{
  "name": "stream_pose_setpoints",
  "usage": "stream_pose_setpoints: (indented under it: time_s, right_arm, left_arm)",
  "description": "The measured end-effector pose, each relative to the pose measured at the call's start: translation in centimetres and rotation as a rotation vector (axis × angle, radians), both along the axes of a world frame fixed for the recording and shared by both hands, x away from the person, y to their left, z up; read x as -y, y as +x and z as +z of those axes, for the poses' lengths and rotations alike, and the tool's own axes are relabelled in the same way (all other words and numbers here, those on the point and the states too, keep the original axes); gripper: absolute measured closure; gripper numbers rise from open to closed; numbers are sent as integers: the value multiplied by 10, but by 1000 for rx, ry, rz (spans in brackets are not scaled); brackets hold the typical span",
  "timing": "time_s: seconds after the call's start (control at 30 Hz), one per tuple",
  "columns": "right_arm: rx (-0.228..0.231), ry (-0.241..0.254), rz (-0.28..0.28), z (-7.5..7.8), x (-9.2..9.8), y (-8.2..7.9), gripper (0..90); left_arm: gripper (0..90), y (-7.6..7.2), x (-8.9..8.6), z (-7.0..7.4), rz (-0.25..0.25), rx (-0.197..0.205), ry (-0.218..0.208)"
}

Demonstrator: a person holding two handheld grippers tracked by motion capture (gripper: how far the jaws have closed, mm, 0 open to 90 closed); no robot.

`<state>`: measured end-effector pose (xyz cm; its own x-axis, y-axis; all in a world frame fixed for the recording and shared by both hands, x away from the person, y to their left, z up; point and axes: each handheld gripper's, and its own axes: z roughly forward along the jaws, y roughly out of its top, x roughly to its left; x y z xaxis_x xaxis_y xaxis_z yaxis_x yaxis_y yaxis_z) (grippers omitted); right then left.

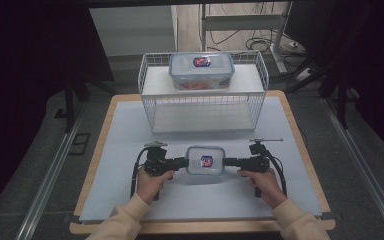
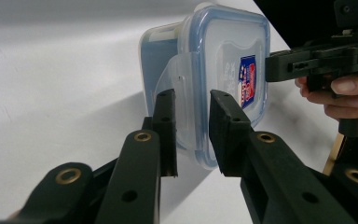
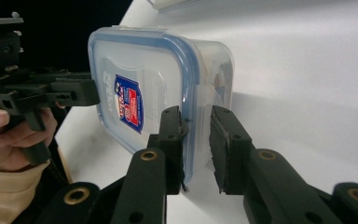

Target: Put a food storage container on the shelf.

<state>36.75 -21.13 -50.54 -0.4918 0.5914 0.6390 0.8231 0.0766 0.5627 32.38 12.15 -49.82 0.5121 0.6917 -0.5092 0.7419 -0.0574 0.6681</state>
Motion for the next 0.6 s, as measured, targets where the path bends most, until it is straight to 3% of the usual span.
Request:
stream_pose_setpoints:
  time_s: [0.27, 0.6]
  right_arm:
    - [19, -3, -1, 4, -1, -1, 748]
    - [75, -2, -1, 33, 0, 2, 748]
  left_arm:
    - [733, 0, 0, 5, -1, 16, 11]
    - [734, 4, 0, 33, 1, 67, 6]
